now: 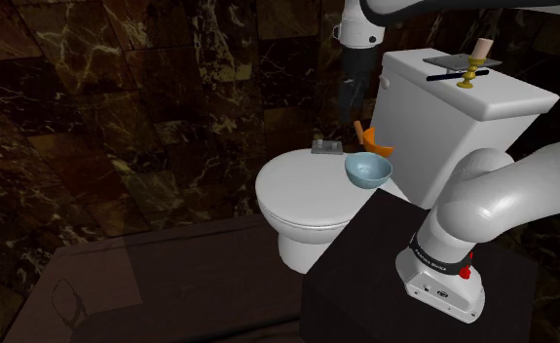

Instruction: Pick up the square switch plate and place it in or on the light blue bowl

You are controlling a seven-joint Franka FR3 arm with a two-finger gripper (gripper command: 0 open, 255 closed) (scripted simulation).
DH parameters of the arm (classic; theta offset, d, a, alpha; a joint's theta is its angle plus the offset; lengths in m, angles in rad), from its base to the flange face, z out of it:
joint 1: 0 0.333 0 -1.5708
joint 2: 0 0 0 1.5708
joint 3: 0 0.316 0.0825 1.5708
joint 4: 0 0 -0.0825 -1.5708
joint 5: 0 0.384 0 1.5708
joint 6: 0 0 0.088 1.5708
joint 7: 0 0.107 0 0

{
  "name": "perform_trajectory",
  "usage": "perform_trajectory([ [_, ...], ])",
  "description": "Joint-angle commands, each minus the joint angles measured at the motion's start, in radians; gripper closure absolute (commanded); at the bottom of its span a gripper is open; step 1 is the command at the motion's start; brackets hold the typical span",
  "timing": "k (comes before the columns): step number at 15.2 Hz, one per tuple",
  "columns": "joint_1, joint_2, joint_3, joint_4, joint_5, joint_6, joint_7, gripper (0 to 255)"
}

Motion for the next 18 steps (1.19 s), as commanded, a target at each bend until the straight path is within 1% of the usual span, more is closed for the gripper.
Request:
perform_trajectory([
  [1,0.000,0.000,0.000,0.000,0.000,0.000,0.000,0],
  [9,-0.054,0.218,-0.092,-0.004,-0.054,0.203,-0.057,0],
  [14,-0.083,0.380,-0.148,0.033,-0.069,0.317,-0.094,0],
  [18,-0.102,0.519,-0.190,0.084,-0.067,0.397,-0.126,0],
])
